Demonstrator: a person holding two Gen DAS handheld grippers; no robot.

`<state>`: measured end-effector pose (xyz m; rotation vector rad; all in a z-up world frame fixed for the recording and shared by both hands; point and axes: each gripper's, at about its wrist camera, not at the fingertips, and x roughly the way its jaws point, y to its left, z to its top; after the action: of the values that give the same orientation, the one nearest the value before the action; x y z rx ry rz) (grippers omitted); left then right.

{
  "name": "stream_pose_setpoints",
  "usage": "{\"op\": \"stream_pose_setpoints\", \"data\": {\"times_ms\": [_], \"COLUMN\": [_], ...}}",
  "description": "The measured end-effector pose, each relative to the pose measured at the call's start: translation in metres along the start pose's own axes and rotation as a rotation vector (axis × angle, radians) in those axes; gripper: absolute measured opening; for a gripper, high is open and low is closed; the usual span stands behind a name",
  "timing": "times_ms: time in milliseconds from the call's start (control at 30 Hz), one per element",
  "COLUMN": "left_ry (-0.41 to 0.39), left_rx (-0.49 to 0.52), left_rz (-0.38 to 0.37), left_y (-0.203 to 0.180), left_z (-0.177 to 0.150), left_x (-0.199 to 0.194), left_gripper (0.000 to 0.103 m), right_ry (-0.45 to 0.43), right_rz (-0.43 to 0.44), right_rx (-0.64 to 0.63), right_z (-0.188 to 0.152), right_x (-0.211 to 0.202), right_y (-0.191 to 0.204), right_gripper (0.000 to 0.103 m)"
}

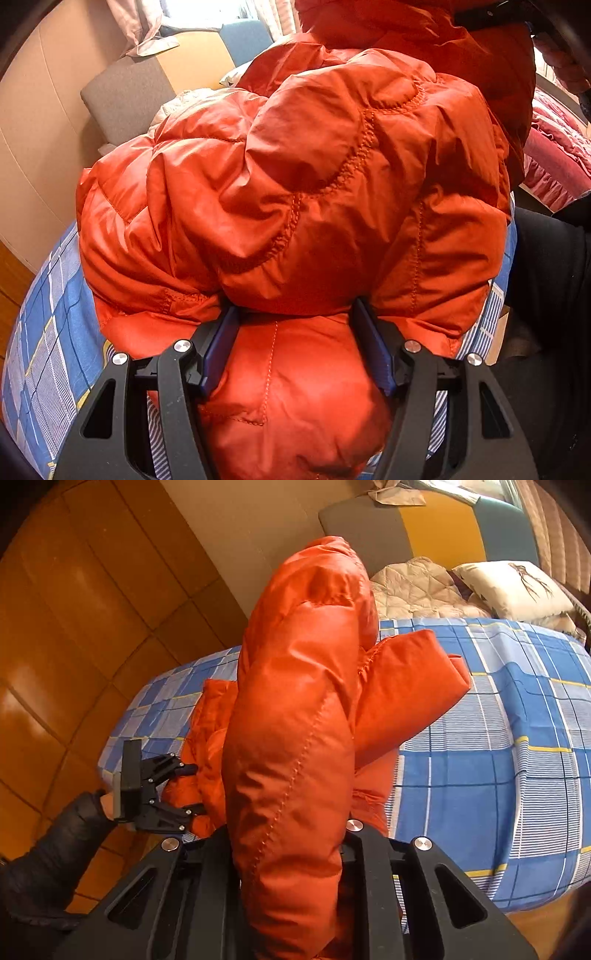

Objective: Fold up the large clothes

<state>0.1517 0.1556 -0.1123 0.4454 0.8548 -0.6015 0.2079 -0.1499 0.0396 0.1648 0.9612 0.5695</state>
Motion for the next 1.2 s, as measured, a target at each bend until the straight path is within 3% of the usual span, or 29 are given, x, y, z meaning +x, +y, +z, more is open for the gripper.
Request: {"op": "stream_pose_setpoints", "data": {"times_ms": [300,933,1200], "left_ry": [-0.002,0.002,-0.001], "left_rx": [0.012,0.015,0.008], "left_rz": [0.007,-0.011,-0.019], "left_y": [-0.006,-0.004,0.0], "left_z": [-0.005,0.0,0.001], "left_x": [-0.005,-0.001,0.0], "left_gripper": [0.062,0.062,0.062], "right_ry": [-0.015,-0.035,-0.004], "right_rz": [-0.014,0.059,0.114], "right_rx": [0.023,0.04,0.019], "right_z": [-0.004,0.003,0.007], "right_x": [-0.001,0.028,0.062], "right_y": [0.0,0.083,0.117], "right_gripper": [0.017,0.014,0.013]}}
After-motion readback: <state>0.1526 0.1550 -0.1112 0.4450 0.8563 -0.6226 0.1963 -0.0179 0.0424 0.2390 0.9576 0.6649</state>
